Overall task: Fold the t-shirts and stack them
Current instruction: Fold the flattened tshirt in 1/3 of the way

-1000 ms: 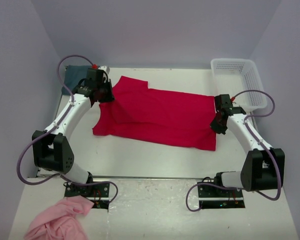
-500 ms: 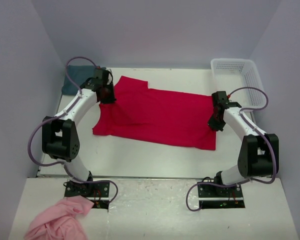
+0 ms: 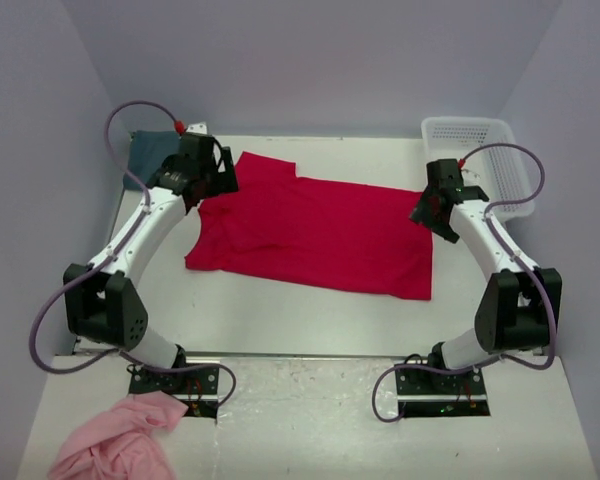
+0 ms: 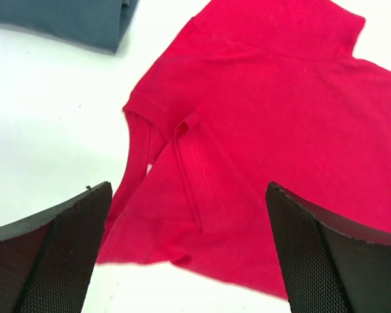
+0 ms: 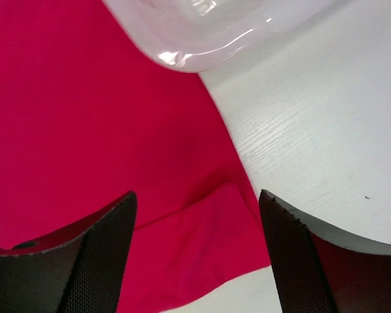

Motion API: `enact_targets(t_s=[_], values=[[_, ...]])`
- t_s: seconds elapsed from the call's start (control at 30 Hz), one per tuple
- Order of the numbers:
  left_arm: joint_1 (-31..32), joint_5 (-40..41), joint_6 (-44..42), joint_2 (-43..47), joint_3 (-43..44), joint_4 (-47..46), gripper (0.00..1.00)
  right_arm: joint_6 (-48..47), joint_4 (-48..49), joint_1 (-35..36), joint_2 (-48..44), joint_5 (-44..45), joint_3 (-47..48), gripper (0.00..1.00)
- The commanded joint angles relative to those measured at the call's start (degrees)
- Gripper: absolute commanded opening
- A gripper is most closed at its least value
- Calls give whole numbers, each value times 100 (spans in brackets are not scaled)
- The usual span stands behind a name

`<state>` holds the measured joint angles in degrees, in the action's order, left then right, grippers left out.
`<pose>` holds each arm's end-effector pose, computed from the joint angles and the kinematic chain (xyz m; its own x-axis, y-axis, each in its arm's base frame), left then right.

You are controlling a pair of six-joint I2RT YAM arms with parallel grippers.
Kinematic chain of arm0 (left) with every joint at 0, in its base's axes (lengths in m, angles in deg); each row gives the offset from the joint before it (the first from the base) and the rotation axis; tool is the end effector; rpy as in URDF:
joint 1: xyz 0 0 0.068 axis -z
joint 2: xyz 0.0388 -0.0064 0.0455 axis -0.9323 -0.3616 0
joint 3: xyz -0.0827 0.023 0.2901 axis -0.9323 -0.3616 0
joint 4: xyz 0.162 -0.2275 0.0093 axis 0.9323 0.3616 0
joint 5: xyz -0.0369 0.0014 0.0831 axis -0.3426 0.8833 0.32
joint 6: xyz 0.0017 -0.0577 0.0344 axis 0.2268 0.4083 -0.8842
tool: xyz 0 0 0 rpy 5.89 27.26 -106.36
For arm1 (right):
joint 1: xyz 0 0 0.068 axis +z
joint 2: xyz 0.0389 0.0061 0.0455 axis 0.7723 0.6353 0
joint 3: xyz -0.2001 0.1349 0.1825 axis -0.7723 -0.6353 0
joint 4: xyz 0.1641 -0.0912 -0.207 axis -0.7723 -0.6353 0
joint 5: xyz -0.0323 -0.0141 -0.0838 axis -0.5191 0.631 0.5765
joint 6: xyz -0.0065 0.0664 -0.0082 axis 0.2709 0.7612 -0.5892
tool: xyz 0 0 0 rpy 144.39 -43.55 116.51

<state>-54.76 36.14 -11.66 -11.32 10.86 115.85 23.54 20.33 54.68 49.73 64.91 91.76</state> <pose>0.3781 -0.0803 0.3262 -0.6496 -0.2397 -0.7215 -0.2263 0.9670 -0.1175 0.3351 0.0048 0.2607 -0.6556 0.5097 -0.5571 0.6058 0.7955 0.0149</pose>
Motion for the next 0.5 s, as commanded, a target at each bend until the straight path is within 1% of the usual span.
enact_targets(t_s=[0.0, 0.03, 0.07, 0.1, 0.13, 0.17, 0.2, 0.23, 0.27, 0.3, 0.37, 0.47], values=[[81, 416, 296, 874, -484, 206, 100, -313, 23, 255, -705, -135, 230, 77], [64, 337, 393, 1024, -895, 225, 97, -505, 75, 413, -836, -355, 161, 77], [46, 119, 403, 1286, -1082, 217, 93, -576, 171, 545, -1038, -792, 125, 76], [11, 38, 490, 1376, -1240, 278, 85, -621, 207, 842, -1127, -988, 72, 75], [-111, -67, 534, 1464, -1399, 278, 59, -699, 251, 984, -1206, -1146, -41, 74], [-225, -459, 534, 1612, -1739, 209, 44, -665, 312, 1133, -1259, -1296, -112, 68], [-366, -681, 534, 1631, -1865, 130, 29, -622, 382, 1239, -1321, -1393, -182, 40], [-654, -918, 569, 1640, -1970, 103, 0, -612, 487, 1380, -1347, -1490, -374, 21], [-779, -1329, 578, 1579, -2119, 94, 0, -586, 593, 1433, -1339, -1517, -446, 2], [-876, -1473, 561, 1544, -2182, 33, 0, -551, 594, 1451, -1278, -1561, -473, 0], [-1017, -1911, 473, 1343, -2270, -12, 0, -621, 647, 1487, -1181, -1736, -552, 0], [-1035, -2264, 429, 974, -2332, -56, 0, -612, 743, 1539, -891, -2070, -631, 0]])
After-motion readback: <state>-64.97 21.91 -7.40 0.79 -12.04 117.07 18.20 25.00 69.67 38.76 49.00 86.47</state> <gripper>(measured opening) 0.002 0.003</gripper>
